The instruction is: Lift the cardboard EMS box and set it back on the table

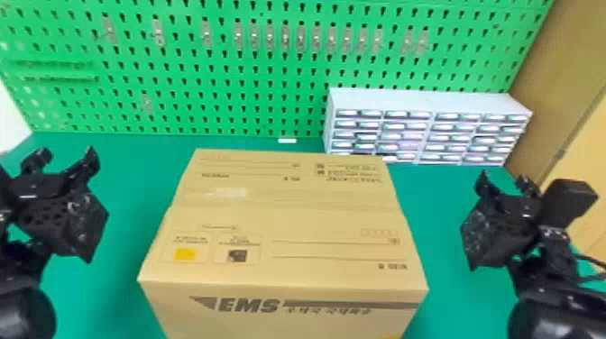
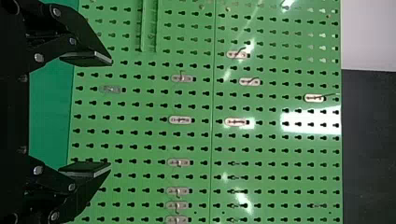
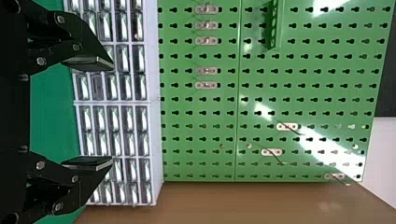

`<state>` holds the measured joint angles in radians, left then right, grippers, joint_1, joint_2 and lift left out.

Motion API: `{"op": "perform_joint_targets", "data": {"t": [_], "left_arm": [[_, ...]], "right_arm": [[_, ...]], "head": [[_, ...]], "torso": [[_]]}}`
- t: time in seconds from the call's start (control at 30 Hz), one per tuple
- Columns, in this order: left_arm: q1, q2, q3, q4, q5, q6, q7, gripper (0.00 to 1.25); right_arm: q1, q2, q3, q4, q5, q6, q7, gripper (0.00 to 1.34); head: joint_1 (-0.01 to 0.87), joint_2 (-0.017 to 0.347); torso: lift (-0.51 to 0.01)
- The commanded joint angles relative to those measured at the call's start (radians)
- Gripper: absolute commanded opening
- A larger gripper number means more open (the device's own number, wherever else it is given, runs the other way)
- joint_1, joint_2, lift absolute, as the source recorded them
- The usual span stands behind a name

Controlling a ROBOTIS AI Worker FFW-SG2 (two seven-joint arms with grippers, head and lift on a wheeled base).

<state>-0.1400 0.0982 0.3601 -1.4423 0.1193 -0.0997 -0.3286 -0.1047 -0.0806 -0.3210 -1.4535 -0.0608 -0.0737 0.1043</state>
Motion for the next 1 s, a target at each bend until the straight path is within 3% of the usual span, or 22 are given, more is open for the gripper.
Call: {"op": "perform_joint_targets", "data": {"t": [0.0,0.23,0.63,0.97], "left_arm": [[0.000,0.000,0.000,0.000,0.000,0.000,0.000,0.79],[-0.003,0.000,0.000,0.000,0.000,0.000,0.000,0.79],[0.000,0.000,-0.006,0.000,0.002,0.000,-0.001,0.79],[0.000,0.000,-0.007,0.000,0.005,0.000,-0.003,0.79]], "right_arm": [[-0.004,0.002,-0.003,-0.034,0.022,0.022,0.000,0.80],[-0.006,0.032,-0.017,-0.073,0.065,0.042,0.000,0.80],[0.002,0.035,-0.027,-0.084,0.079,0.048,0.000,0.80],[-0.001,0.058,-0.040,-0.099,0.105,0.048,0.000,0.80]], "head": [[0.678,-0.014],[0.678,-0.014],[0.678,-0.014],[0.678,-0.014]], "torso": [[0.000],[0.000],[0.000],[-0.019]]}}
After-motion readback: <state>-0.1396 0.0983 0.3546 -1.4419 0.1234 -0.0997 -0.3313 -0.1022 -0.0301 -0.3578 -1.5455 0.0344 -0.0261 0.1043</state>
